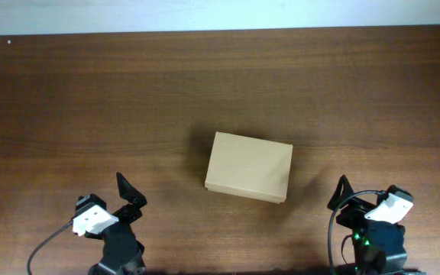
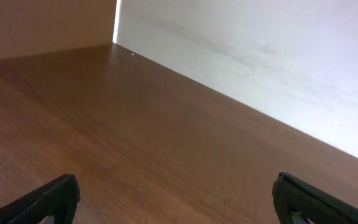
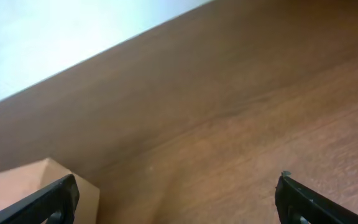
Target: Pack container
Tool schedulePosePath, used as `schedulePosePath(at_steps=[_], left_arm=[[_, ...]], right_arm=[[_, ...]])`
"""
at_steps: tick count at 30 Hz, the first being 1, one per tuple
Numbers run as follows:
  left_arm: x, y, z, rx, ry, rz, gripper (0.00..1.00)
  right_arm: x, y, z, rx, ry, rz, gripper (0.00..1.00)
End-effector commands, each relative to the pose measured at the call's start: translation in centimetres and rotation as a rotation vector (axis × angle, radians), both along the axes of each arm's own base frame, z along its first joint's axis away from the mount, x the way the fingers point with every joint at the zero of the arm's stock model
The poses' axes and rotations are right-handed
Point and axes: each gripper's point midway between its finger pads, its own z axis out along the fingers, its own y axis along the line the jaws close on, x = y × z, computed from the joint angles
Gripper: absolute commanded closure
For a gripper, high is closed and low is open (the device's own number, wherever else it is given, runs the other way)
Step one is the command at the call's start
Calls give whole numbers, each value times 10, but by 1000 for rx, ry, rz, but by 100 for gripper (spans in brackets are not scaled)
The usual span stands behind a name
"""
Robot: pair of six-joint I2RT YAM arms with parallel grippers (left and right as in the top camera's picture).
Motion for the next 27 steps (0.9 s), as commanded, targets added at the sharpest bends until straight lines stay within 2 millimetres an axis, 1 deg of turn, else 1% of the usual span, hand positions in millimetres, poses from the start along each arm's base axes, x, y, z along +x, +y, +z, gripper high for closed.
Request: schedulePosePath(at_steps=[1,14,27], left_arm=[[0,1,-2,18,5,6,1],[0,0,-1,16,3,6,1],[0,0,-1,16,3,6,1]], right_arm=[[1,2,-5,7,10,10,1],[-14,0,-36,-22,152,14,1],[-15,0,-37,-23,158,13,1]])
